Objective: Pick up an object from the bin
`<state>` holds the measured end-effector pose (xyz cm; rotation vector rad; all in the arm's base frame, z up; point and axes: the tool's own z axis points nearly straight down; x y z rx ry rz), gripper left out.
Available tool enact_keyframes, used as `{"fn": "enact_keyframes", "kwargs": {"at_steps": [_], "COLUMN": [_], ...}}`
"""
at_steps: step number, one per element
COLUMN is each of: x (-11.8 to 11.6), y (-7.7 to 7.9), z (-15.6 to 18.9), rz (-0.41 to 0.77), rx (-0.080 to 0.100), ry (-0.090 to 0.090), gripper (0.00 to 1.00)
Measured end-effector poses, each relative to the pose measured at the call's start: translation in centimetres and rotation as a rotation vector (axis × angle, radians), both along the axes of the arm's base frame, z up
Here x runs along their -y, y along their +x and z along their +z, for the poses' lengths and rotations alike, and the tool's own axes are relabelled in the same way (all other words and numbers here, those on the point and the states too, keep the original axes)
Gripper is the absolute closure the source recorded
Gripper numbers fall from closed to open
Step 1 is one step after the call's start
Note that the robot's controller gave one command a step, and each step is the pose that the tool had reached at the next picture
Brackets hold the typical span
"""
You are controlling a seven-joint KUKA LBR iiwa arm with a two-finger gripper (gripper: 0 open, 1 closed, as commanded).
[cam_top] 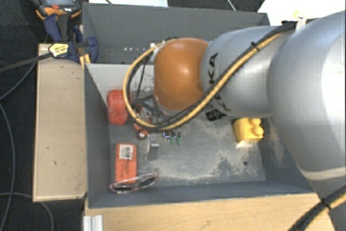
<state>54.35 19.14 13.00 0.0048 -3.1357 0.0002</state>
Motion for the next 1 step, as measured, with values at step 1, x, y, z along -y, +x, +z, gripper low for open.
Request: {"fn": "enact_keyframes", "kwargs": {"at_steps": [1], "x": [0.11], "y": [0.22], "z": [0.48], "rz": [-0.006], "rx": [0.008], "ry": [0.001], "gripper": [0.0]}}
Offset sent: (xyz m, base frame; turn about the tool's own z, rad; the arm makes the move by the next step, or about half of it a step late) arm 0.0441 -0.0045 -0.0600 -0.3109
